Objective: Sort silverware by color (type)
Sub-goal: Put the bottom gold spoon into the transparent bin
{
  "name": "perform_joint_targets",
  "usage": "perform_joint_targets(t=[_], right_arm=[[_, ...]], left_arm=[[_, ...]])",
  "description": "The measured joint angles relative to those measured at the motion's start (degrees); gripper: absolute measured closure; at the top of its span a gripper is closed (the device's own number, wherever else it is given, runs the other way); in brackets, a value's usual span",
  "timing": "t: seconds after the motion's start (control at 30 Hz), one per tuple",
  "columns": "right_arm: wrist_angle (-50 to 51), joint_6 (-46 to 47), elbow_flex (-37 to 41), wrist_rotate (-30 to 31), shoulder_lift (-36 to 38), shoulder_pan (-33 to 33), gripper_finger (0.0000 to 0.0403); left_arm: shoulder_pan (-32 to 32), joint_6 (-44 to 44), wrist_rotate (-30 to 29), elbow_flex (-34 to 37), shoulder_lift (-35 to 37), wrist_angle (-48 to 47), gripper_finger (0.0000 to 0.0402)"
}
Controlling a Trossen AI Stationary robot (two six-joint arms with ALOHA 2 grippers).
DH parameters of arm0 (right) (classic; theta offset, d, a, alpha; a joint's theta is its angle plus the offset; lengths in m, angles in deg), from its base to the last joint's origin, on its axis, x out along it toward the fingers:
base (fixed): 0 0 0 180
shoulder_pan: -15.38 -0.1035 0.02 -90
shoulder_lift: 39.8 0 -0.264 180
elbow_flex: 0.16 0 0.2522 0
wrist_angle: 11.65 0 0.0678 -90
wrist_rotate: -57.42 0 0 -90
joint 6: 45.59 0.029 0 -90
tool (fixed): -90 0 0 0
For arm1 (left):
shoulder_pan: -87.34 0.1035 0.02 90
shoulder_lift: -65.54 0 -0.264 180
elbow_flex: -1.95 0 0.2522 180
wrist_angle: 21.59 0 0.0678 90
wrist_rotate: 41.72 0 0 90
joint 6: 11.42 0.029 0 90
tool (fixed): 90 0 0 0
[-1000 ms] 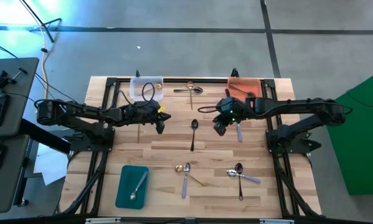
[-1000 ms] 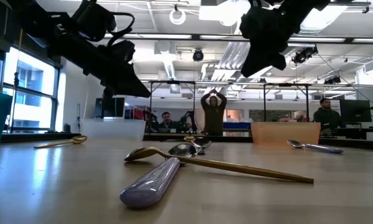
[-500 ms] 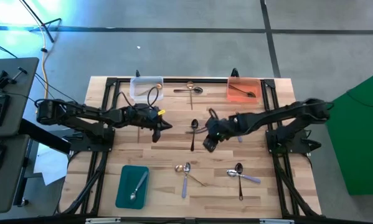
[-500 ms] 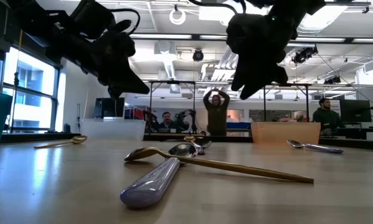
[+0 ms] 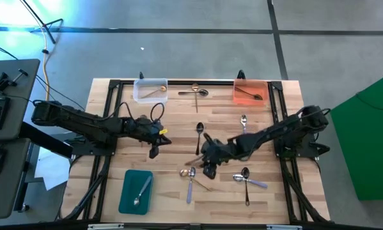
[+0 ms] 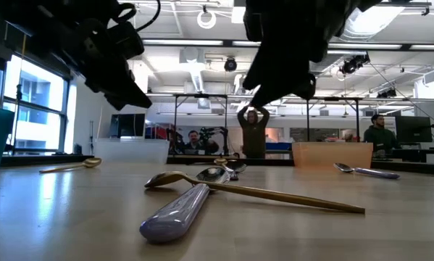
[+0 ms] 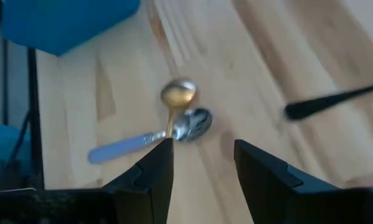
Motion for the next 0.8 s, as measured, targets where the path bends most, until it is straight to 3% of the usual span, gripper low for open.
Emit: perform_joint_targets(t=[0.27,0.43,0.8], right_arm=[[-6.7,6.6,0.0,1.8,-6.4,-6.8,0.0249],[-8.4,10.1,0.0,6.4,-10.0,-9.7,0.0249],[-5.3,5.0,-10.2,9.1,-19.5,-11.7,0.0249]], left_arm=[[-0.7,1.1,-2.0,0.8,4.7,-1.0,0.0401],[-0.7,-0.2,-2.1,3.4,7.5,-1.2,0.0401],[-0.5,-0.9,-2.3,4.0,10.4,-3.0,0.0401]])
